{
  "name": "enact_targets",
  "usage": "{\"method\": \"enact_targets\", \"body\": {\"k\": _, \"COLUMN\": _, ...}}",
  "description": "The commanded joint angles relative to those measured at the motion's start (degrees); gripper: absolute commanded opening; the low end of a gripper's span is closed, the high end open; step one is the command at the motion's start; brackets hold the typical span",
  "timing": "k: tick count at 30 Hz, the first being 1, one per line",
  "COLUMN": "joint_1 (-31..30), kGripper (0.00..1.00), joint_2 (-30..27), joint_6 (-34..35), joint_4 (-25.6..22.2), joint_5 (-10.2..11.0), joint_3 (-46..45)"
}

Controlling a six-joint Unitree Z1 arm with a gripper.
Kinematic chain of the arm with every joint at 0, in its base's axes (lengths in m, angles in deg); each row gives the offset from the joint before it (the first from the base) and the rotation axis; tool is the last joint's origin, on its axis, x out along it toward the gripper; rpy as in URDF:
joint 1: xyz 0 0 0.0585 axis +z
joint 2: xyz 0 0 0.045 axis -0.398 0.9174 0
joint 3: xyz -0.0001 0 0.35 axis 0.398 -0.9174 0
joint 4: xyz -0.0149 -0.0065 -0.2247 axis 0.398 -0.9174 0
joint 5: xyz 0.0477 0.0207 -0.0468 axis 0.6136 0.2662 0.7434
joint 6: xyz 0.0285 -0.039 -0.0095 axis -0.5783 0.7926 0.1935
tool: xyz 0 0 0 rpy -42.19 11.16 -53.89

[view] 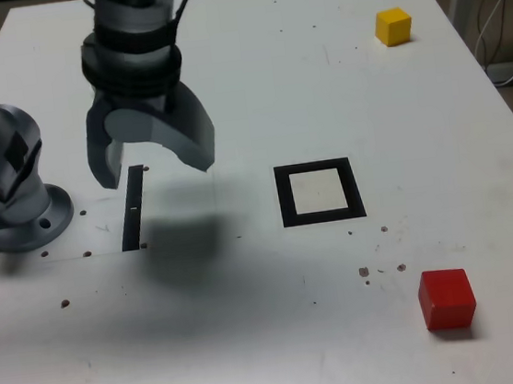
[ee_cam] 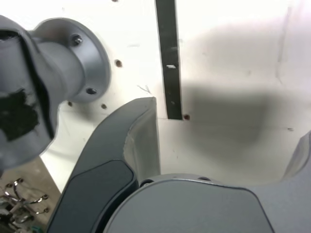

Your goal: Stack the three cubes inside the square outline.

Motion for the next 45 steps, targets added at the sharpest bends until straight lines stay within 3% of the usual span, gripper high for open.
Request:
{"method": "enact_targets", "body": {"k": 1, "joint_1": -1.7, "kGripper": 0.99, "joint_2": 2.7, "joint_6": 1.2, "joint_4": -3.1, "joint_5": -0.1, "joint_3": 4.7}}
{"method": "enact_targets", "body": {"k": 13, "joint_1": -9.0, "kGripper": 1.00, "joint_2": 13.9, "joint_6": 6.3, "joint_4": -8.6, "joint_5": -1.4, "joint_3": 26.2}}
{"method": "enact_targets", "body": {"k": 24, "joint_1": -11.0, "kGripper": 0.99, "joint_2": 24.6, "joint_6": 9.9, "joint_4": -13.1, "joint_5": -3.4, "joint_3": 42.3}}
{"method": "enact_targets", "body": {"k": 45, "joint_1": -13.6, "kGripper": 1.00, "joint_2": 40.3, "joint_6": 12.1, "joint_4": -16.7, "joint_5": -3.4, "joint_3": 65.4}}
